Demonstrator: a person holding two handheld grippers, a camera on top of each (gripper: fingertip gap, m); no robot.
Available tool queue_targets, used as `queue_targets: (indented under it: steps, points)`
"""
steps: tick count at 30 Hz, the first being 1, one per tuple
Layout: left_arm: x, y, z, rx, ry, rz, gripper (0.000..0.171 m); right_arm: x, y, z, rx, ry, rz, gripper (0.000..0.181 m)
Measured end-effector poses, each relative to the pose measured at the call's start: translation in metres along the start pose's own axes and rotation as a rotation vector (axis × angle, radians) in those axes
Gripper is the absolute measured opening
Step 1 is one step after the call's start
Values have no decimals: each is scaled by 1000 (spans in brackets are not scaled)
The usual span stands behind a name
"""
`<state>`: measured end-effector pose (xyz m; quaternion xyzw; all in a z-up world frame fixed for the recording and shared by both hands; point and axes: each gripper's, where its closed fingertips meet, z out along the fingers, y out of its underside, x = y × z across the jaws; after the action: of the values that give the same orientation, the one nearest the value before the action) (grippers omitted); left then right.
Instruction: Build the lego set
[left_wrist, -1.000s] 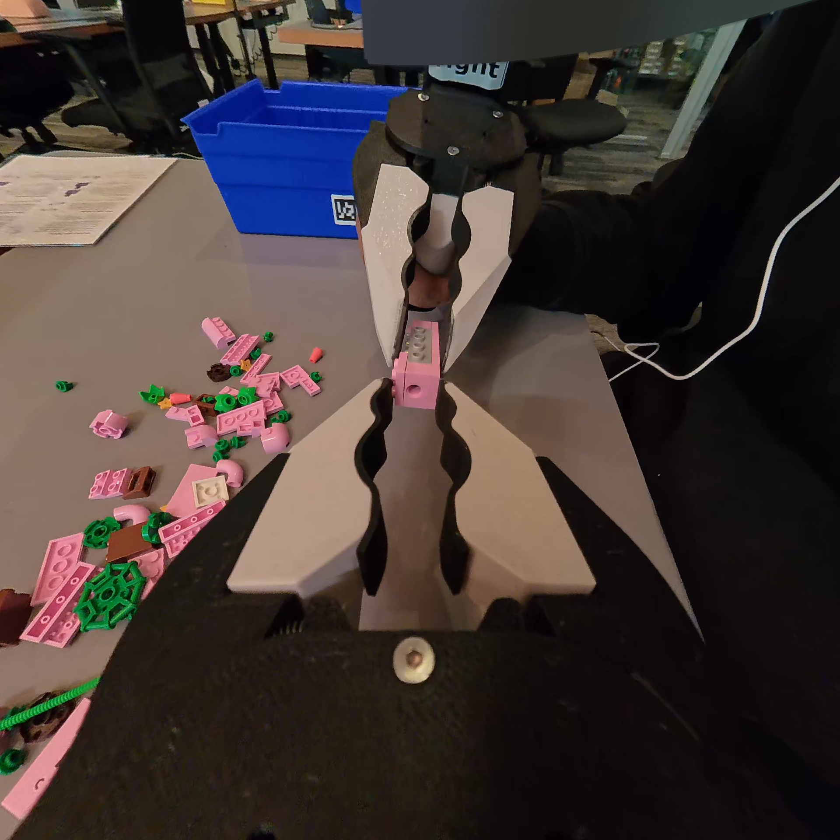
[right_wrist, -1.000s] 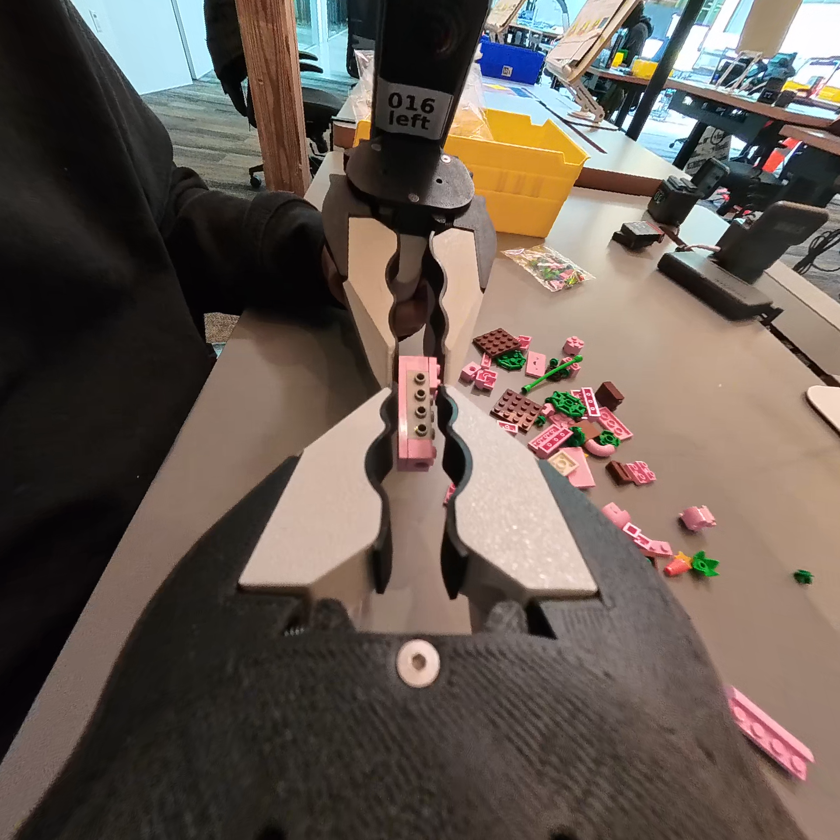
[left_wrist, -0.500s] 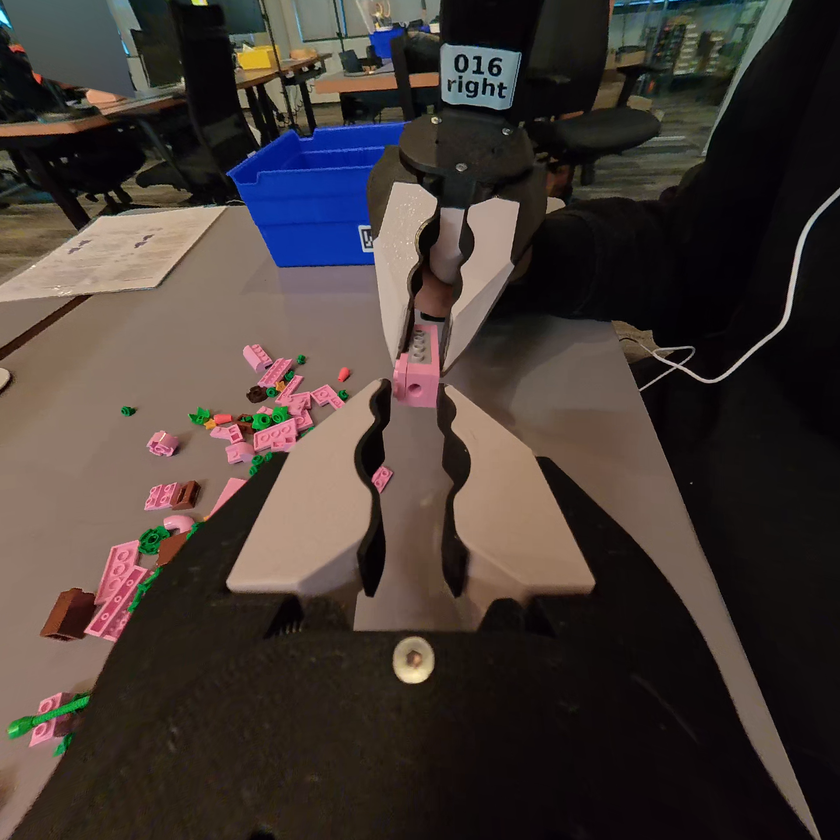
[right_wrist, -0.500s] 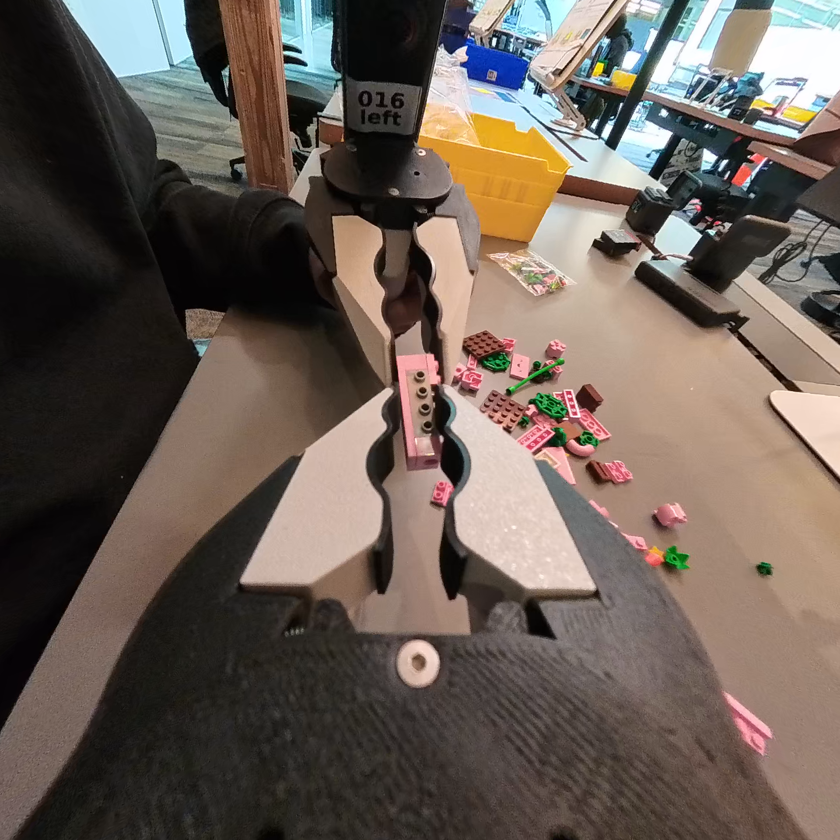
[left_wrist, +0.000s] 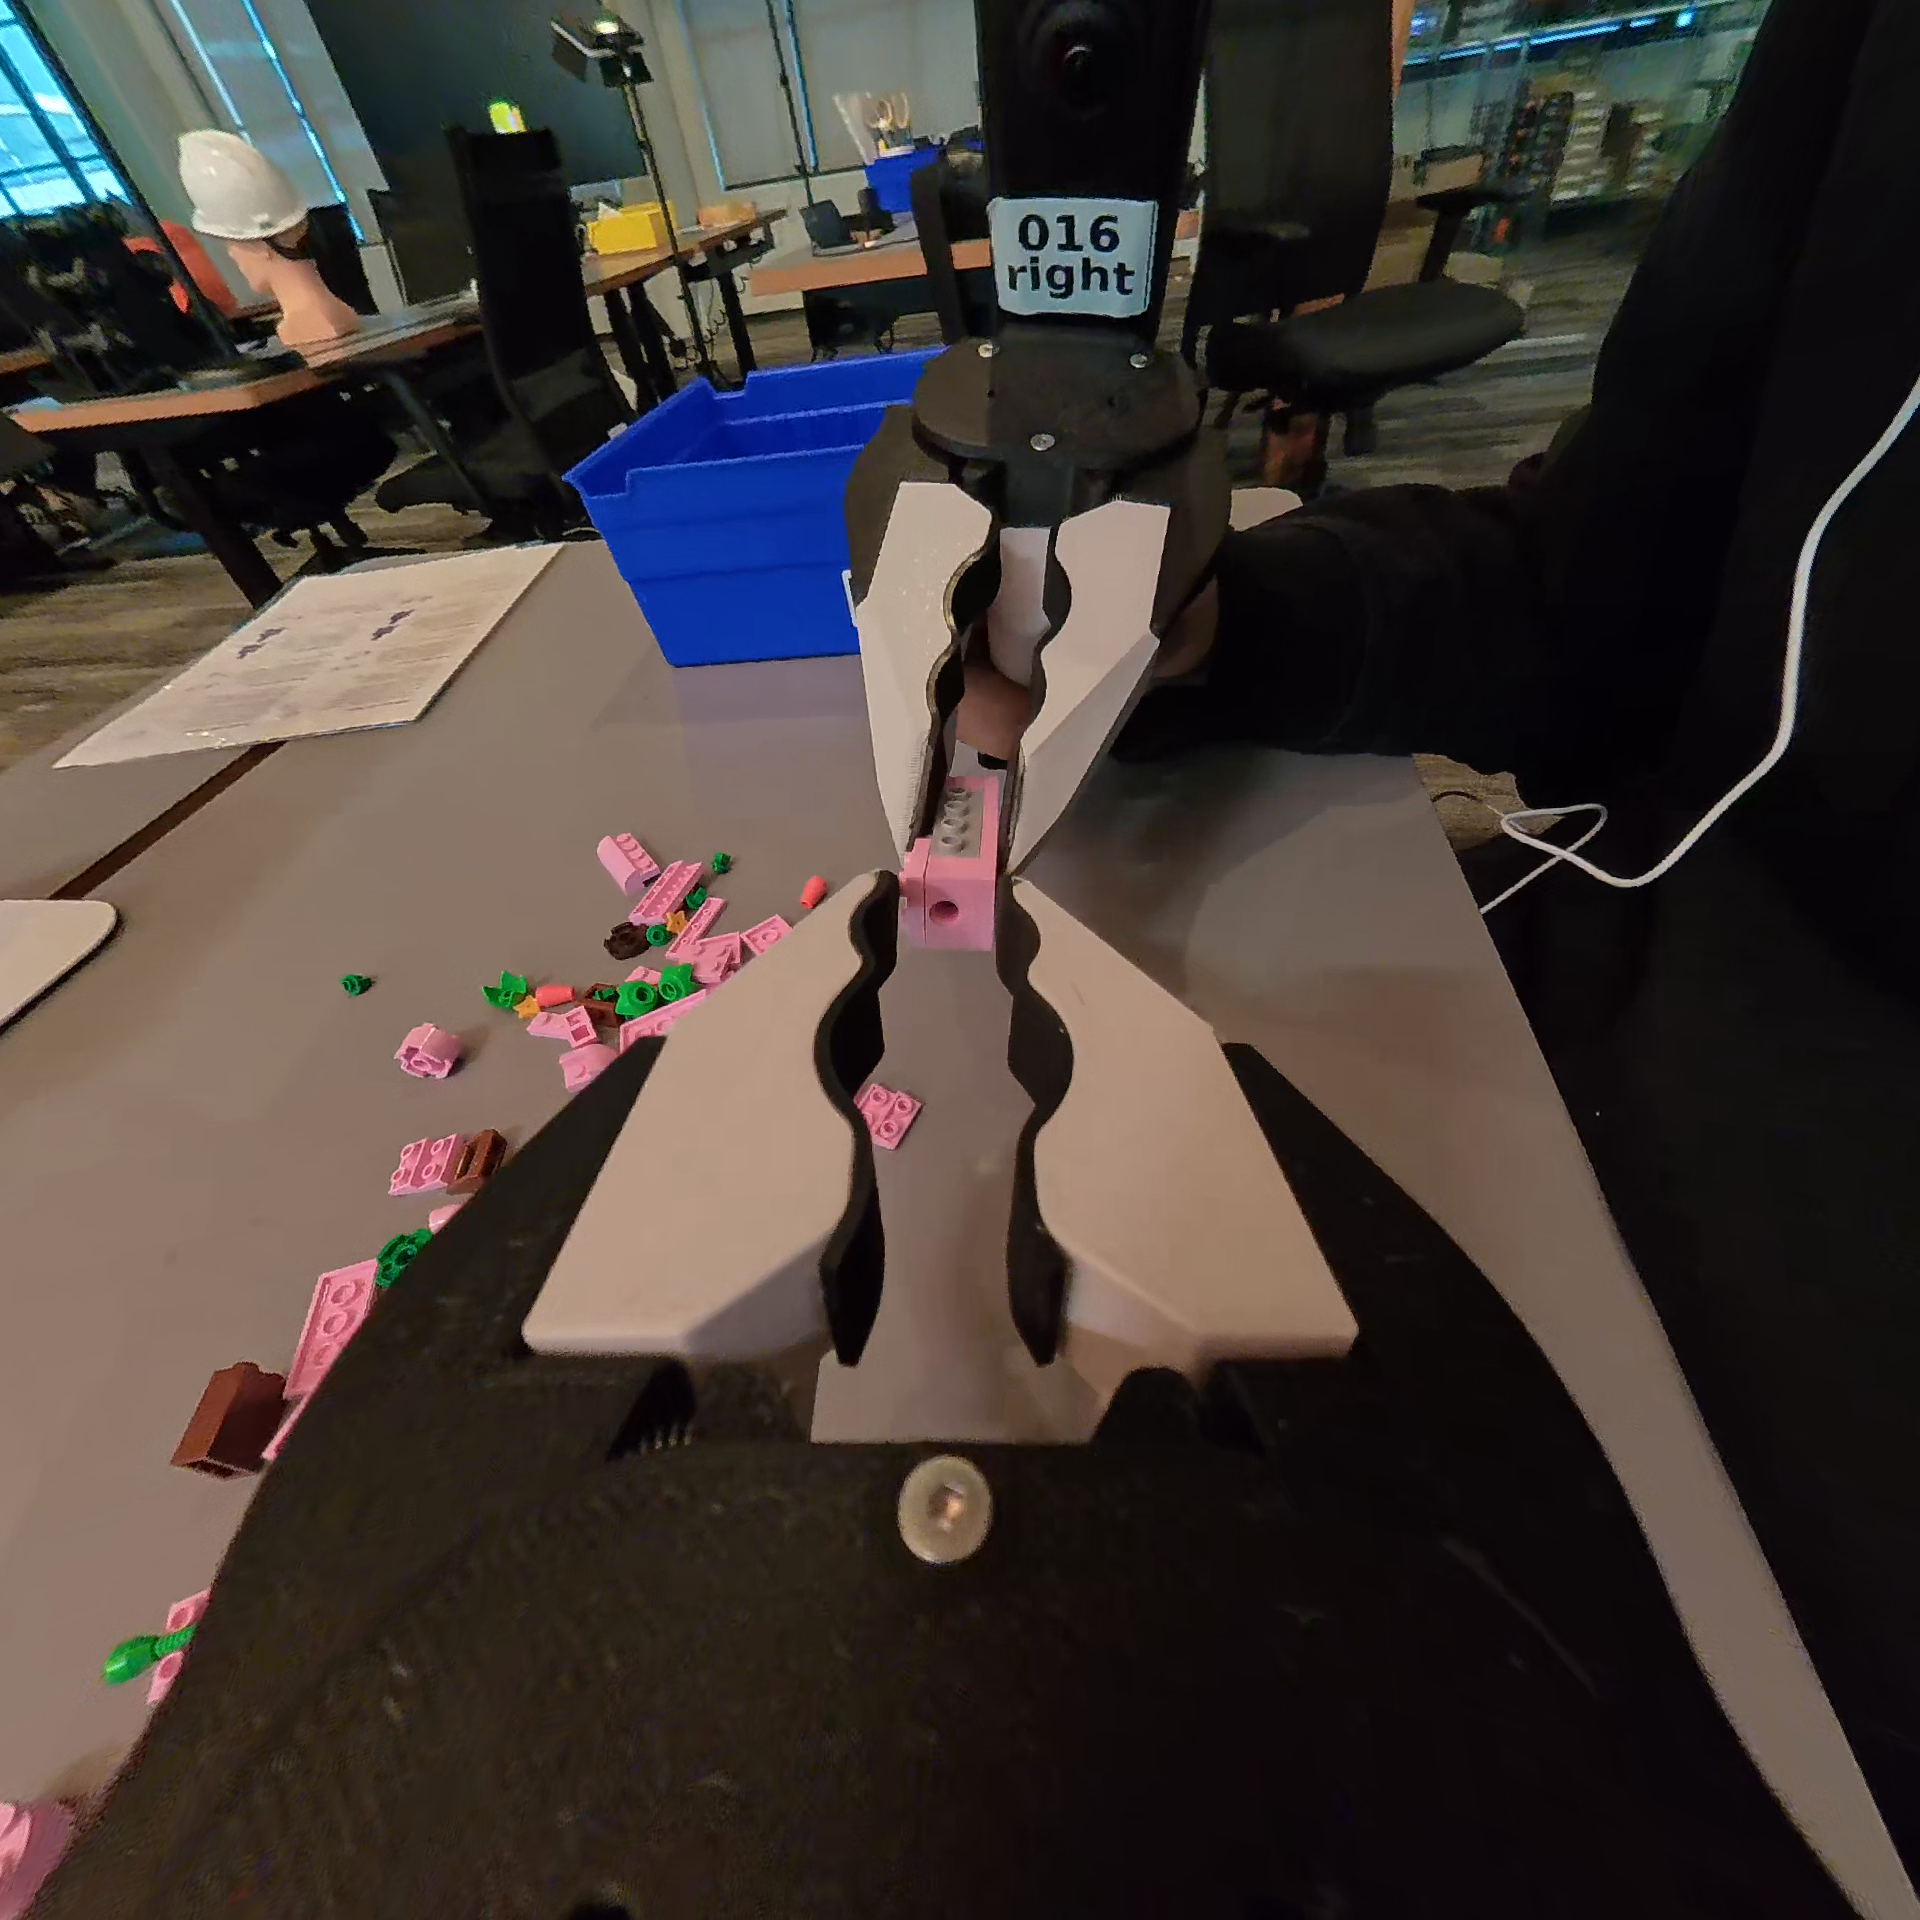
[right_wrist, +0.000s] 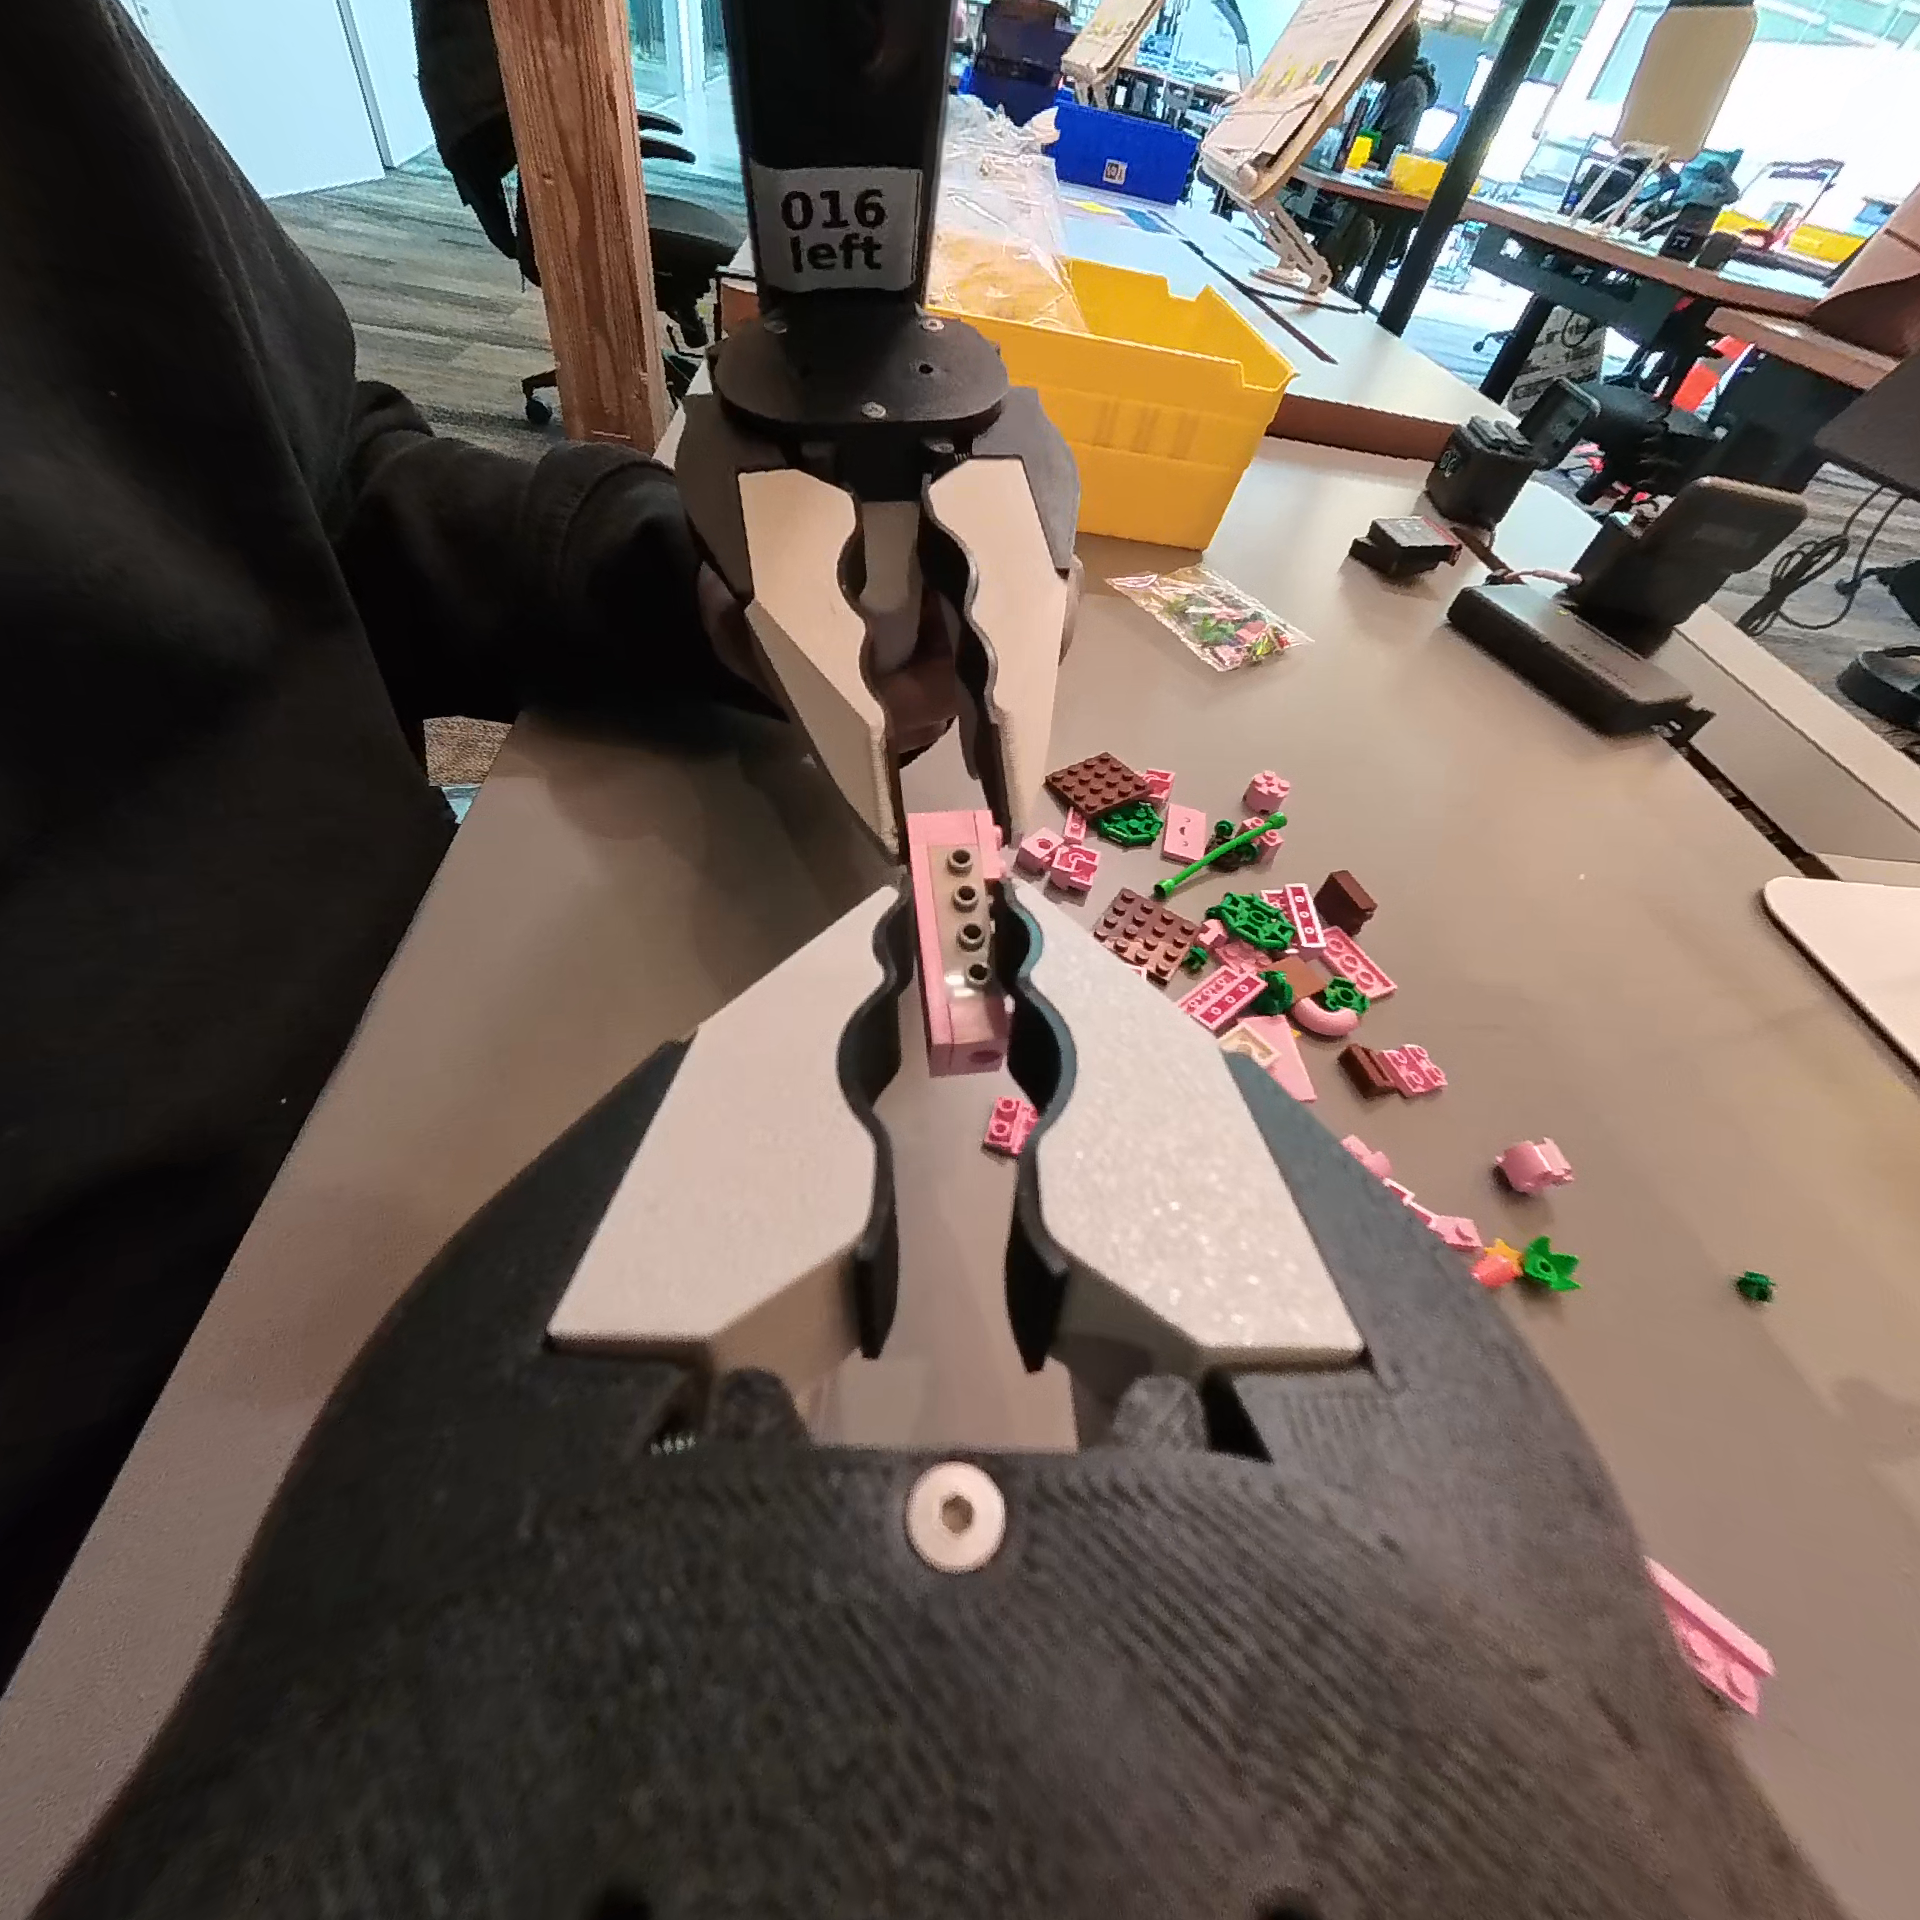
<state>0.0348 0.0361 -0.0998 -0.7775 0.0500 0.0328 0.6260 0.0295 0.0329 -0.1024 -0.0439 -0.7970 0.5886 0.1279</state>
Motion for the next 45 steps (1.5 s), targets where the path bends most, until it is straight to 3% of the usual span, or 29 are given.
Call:
queue_targets:
  steps: [17,24,38,41,45]
  points:
    - [0,3,0,-54,-28,24,16,0,2,1,-6,-6,22,13]
    - [-5,-2,1,6,-47,8,16,4,-3,-2,23,11,29,13]
    - [-8,4,5,-25,-83,28,16,6,-1,-4,14,35,1,13]
    - [-13,12,5,-46,-73,-45,24,9,7,0,-49,71,-50,13]
    - [-16,36,7,-140,-3,-233,49,7,34,12,-239,132,-233,14]
